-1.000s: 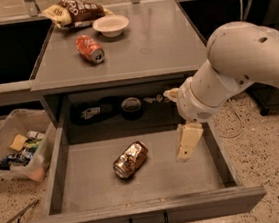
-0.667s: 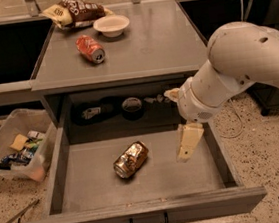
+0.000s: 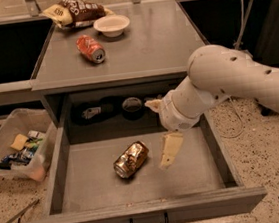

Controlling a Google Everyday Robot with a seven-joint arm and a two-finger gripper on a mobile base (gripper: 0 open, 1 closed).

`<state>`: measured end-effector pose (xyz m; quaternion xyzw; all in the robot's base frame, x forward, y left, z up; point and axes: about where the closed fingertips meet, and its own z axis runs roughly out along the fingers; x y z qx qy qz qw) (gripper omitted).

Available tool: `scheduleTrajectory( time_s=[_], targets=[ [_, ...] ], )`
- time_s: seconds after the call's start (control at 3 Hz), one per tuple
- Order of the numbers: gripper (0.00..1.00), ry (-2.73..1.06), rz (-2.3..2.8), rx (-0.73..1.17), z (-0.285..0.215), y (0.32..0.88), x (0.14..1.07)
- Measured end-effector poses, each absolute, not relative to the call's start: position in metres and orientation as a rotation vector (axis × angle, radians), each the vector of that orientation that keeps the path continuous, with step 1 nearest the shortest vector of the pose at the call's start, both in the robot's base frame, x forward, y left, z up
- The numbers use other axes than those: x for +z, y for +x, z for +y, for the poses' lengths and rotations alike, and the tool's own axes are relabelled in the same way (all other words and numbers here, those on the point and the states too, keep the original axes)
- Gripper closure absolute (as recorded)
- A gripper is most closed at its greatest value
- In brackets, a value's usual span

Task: Pick orange can from top drawer and place on counter

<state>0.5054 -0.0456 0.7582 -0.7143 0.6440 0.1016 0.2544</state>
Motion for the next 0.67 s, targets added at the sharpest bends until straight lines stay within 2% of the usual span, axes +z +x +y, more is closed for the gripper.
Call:
scheduleTrajectory(
  time_s=[0.67],
  targets=[
    [0.0,-1.971,1.577,0.474,0.02,0.499,0.684]
  ],
)
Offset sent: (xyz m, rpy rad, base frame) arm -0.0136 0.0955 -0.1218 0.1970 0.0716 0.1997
